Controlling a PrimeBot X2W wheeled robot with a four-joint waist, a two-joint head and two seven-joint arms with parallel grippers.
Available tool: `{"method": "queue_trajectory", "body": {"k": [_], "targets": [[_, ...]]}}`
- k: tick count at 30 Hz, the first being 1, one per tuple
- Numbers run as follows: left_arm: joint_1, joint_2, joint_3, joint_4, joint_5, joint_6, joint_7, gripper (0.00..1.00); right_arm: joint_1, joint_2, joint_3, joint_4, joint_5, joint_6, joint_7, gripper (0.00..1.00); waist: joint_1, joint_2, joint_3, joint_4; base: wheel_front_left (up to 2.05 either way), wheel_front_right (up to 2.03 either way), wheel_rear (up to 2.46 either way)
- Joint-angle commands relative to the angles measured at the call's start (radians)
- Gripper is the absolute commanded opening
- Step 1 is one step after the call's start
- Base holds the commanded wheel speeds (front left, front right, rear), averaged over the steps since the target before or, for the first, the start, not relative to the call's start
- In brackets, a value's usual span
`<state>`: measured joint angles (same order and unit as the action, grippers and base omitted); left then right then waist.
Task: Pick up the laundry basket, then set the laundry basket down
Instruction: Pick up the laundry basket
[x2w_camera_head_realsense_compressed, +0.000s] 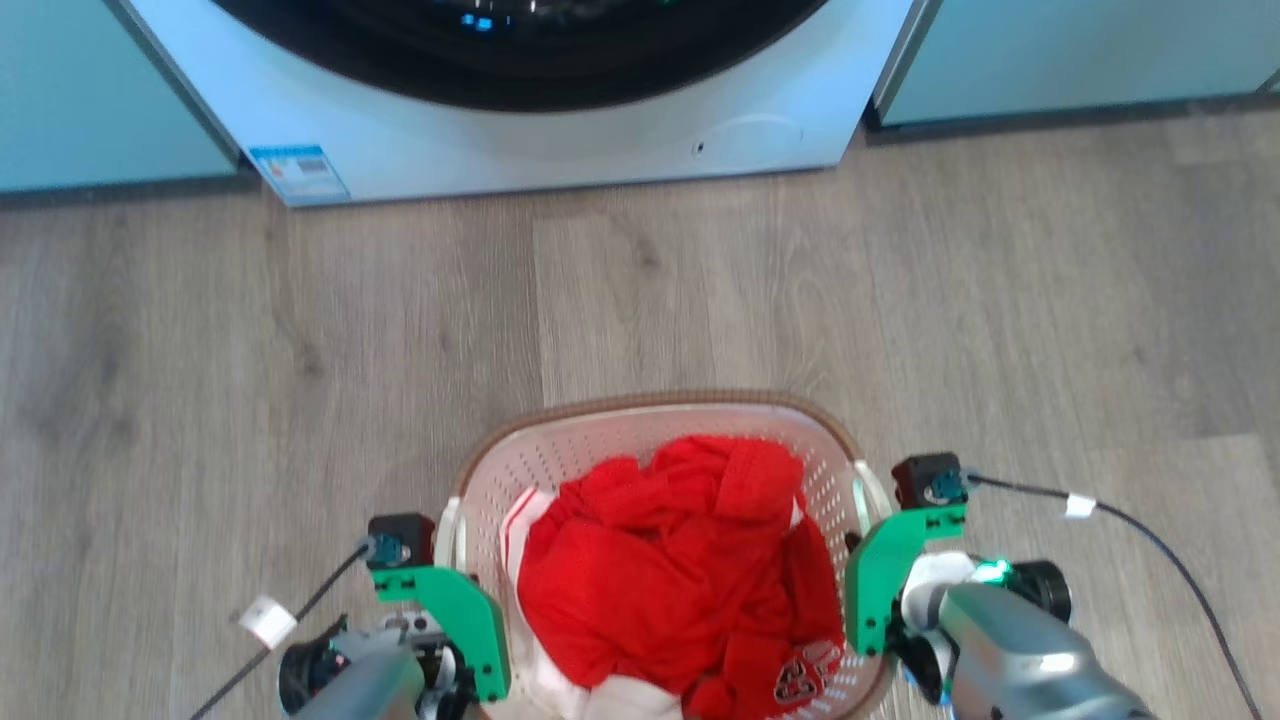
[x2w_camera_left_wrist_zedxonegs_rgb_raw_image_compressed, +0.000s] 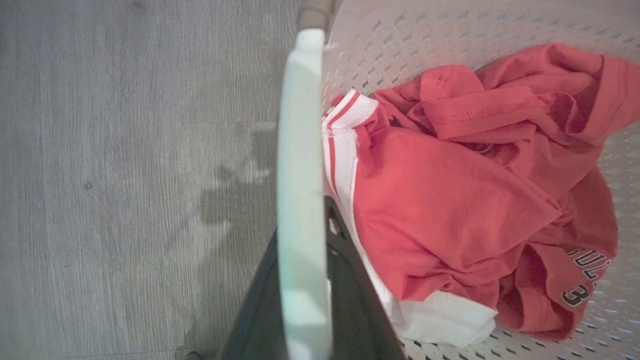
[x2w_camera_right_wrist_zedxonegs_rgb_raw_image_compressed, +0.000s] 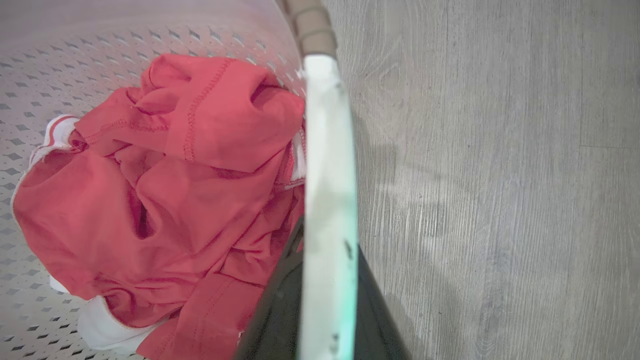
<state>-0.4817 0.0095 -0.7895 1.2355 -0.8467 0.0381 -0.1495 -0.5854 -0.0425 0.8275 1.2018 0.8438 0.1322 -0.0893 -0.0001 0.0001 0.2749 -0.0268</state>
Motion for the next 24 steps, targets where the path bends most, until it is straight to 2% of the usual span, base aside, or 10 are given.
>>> {"method": "queue_trajectory", "body": {"k": [1, 14, 24], "targets": [[0.005, 0.041, 0.012, 0.005, -0.010, 0.017, -0.001, 0.00, 0.026, -0.008, 0.027, -0.006, 0.012, -0.002, -0.003, 0.00, 0.0001, -0.0001, -0.041, -0.008, 0.00, 0.00, 0.00], [0.056, 0.041, -0.026, 0.018, -0.051, 0.021, 0.005, 0.00, 0.068, -0.008, 0.102, -0.002, 0.082, -0.002, 0.009, 0.00, 0.0001, -0.0001, -0.149, -0.016, 0.00, 0.00, 0.00], [0.081, 0.041, -0.045, 0.023, -0.077, 0.025, 0.009, 0.00, 0.089, -0.008, 0.141, 0.006, 0.124, -0.002, 0.007, 0.00, 0.0001, -0.0001, -0.193, -0.011, 0.00, 0.00, 0.00]]}}
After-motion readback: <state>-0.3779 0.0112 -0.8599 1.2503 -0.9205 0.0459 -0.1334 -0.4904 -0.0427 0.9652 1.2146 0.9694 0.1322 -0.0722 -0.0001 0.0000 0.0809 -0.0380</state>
